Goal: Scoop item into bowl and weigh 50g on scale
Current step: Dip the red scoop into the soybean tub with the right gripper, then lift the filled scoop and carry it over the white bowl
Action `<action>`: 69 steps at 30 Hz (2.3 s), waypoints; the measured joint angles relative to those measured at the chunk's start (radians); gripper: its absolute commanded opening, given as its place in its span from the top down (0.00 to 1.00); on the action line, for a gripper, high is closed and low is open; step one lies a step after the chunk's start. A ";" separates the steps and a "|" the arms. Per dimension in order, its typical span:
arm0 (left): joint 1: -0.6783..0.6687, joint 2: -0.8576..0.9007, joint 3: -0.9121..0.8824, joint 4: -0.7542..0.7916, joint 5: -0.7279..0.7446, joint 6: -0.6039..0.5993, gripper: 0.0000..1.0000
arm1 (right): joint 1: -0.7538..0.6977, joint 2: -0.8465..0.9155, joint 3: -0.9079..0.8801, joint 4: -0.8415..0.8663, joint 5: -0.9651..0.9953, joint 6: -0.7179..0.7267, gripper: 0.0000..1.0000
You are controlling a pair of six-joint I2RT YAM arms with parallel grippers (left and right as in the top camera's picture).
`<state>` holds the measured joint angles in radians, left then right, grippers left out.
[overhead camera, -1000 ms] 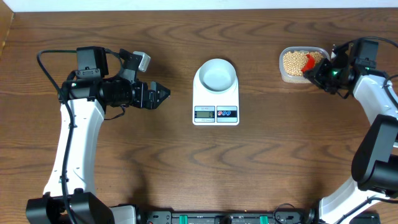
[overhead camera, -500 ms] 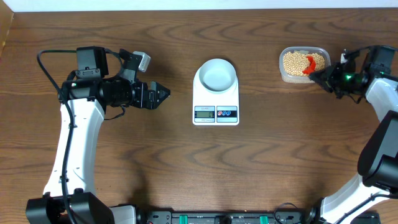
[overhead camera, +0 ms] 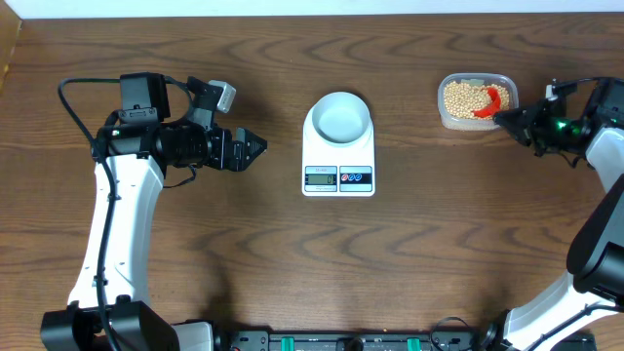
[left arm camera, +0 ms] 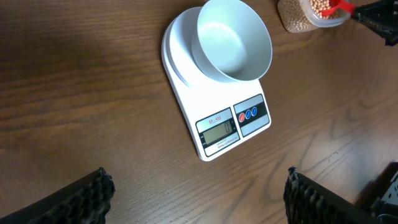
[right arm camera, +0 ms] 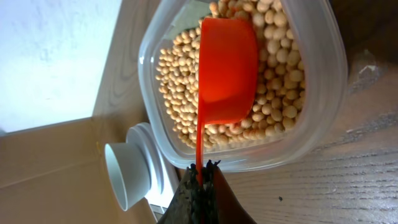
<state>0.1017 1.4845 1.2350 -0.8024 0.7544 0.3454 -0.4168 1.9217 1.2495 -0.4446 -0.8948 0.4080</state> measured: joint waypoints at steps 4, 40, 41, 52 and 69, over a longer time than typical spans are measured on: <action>0.000 0.000 0.000 0.000 0.000 0.000 0.10 | -0.018 0.000 -0.001 0.013 -0.035 -0.003 0.99; 0.000 0.000 0.000 0.000 0.000 0.000 0.10 | -0.053 0.000 -0.001 0.013 -0.246 -0.030 0.99; 0.000 0.000 0.000 0.000 0.000 0.000 0.10 | -0.053 0.000 -0.001 0.013 -0.252 -0.030 0.99; 0.000 0.000 0.000 0.000 0.000 0.000 0.10 | -0.018 0.000 -0.001 0.013 -0.301 -0.022 0.99; 0.000 0.000 0.000 0.001 0.000 0.000 0.10 | 0.156 0.001 -0.004 0.243 -0.344 0.143 0.99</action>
<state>0.1017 1.4845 1.2350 -0.8017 0.7544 0.3458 -0.2611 1.9224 1.2457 -0.2016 -1.2385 0.5507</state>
